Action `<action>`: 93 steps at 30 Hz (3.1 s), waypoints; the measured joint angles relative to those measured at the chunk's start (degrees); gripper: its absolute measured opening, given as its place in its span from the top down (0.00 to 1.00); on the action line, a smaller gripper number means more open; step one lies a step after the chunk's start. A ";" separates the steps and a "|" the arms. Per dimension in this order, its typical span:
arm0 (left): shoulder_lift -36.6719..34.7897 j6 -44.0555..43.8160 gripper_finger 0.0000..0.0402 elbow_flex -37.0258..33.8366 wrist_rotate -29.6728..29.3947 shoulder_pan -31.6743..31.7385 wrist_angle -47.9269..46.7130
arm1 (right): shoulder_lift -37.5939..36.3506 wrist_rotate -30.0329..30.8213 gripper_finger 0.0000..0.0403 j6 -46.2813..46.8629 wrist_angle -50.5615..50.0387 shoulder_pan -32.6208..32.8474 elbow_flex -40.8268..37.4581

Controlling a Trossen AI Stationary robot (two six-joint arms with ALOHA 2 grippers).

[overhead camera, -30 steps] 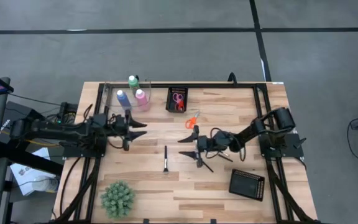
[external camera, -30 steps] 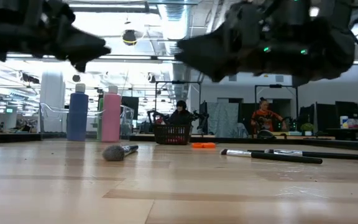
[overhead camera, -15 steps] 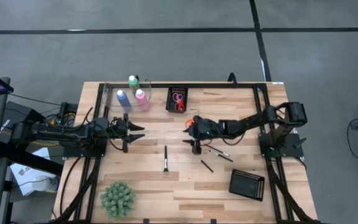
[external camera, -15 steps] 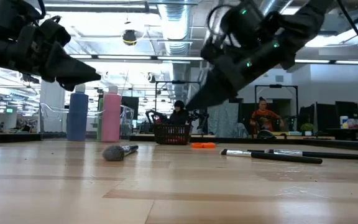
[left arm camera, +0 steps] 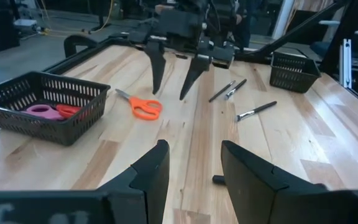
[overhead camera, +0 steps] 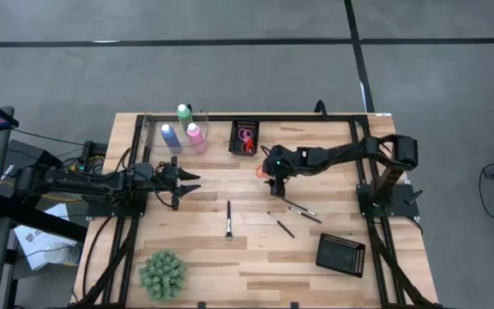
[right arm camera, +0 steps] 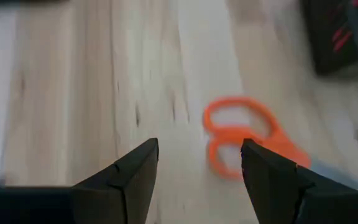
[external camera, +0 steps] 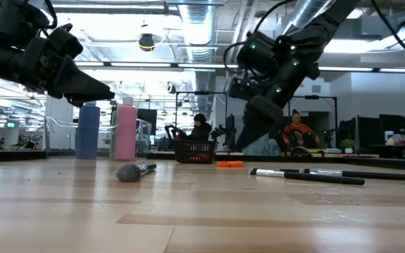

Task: Pick & Place Paint Supplies
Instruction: Put the orange scissors into the top black bin

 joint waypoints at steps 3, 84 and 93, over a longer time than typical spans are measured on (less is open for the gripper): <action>0.00 -0.01 0.65 0.00 0.01 0.00 0.12 | 2.79 -1.59 0.47 -0.73 -2.33 -0.30 2.56; 29.14 -4.22 0.65 11.26 1.84 -5.68 -0.52 | 12.66 31.63 1.00 0.25 13.31 22.27 15.52; 42.11 7.62 0.65 18.11 -4.60 -12.86 -0.67 | 12.63 40.76 1.00 2.08 5.03 26.29 15.55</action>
